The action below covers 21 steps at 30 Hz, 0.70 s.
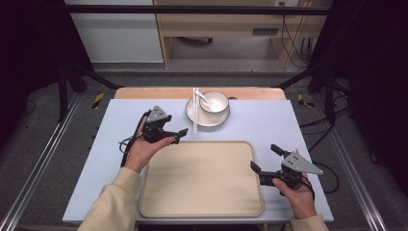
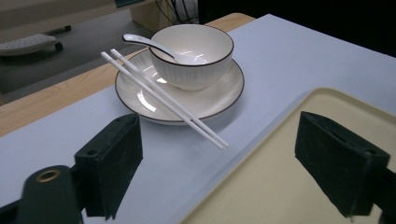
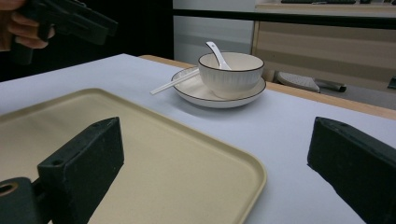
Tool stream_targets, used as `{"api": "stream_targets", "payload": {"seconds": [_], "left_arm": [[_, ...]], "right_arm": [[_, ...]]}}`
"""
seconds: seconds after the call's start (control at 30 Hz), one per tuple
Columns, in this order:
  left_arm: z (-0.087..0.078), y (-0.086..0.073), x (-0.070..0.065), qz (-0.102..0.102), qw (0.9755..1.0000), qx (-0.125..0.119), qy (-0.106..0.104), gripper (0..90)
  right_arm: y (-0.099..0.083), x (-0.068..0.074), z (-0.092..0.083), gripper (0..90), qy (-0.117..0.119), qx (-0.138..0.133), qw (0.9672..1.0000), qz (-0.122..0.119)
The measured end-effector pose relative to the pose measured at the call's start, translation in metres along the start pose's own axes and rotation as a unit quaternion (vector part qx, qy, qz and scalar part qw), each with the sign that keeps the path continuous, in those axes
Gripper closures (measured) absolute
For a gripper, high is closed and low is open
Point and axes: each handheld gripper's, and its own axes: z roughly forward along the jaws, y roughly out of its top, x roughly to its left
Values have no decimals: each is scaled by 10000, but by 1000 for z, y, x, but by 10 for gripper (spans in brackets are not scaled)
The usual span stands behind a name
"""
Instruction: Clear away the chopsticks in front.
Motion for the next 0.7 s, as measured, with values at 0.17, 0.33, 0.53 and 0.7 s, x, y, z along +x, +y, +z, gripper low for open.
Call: {"api": "stream_targets", "payload": {"seconds": [0.17, 0.33, 0.53, 0.7], "left_arm": [[23, 19, 3, 21, 9995, 211, 248, 245], [49, 25, 9, -165, 9957, 499, 757, 350], [82, 20, 16, -421, 9924, 535, 1024, 480], [103, 16, 18, -547, 9888, 565, 1265, 549]], "right_arm": [[0, -2, -1, 47, -32, -19, 10000, 32], [1, -3, -1, 51, -60, 14, 10000, 39], [0, -6, -1, 54, -87, 38, 9999, 109], [-1, -9, -3, 55, -99, 30, 9999, 131]]}}
